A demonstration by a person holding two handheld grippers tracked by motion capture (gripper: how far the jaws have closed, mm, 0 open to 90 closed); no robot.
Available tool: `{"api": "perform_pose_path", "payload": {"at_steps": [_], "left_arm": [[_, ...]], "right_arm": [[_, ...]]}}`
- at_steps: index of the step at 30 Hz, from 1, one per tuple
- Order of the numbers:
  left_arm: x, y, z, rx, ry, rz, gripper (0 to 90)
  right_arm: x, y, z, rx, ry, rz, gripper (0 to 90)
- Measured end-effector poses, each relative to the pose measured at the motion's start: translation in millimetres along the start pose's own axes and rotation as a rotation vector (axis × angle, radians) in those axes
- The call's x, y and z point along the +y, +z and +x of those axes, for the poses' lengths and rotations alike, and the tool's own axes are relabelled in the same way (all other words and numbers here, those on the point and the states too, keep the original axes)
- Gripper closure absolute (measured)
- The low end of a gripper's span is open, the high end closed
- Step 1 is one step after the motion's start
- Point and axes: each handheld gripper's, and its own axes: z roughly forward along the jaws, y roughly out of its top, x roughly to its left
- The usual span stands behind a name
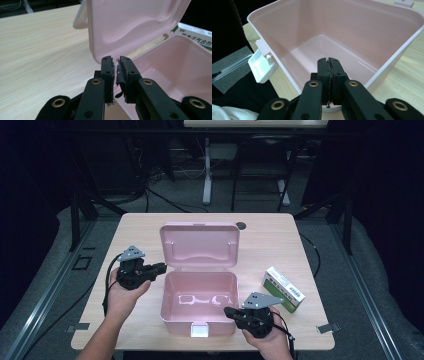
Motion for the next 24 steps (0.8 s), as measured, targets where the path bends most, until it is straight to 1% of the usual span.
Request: {"api": "perform_pose_path", "payload": {"at_steps": [2,4,6,9,11,13,14,24], "left_arm": [[-1.5,1.8,-0.1,0.0,-0.003,0.003,81.9],[-5.2,6.3,-0.3,0.004,-0.003,0.017,82.1],[-6.1,7.6,0.0,0.007,-0.004,0.024,82.1],[-9.7,12.0,1.0,0.016,-0.013,0.038,81.7],[-13.6,16.0,1.7,0.019,-0.008,0.059,84.1],[-15.0,17.2,1.9,0.017,-0.003,0.056,84.7],[-16.1,17.6,2.2,0.014,-0.011,0.046,84.8],[-17.2,17.6,2.4,0.016,-0.015,0.036,85.7]], "right_arm": [[0.0,-0.2,0.0,0.001,0.001,0.001,88.3],[-0.1,-0.2,-0.2,0.002,0.001,0.0,88.3],[-0.1,-0.2,-0.2,0.002,0.0,0.0,88.3],[-0.2,-0.3,-0.2,0.001,0.0,0.0,88.3],[-0.4,-0.3,-0.4,0.002,-0.001,-0.001,88.6],[-0.4,-0.3,-0.5,0.002,-0.001,-0.002,88.8],[-0.5,-0.3,-0.5,0.001,-0.002,-0.002,89.0],[-0.8,-0.1,-0.9,0.001,0.001,-0.007,89.6]]}}
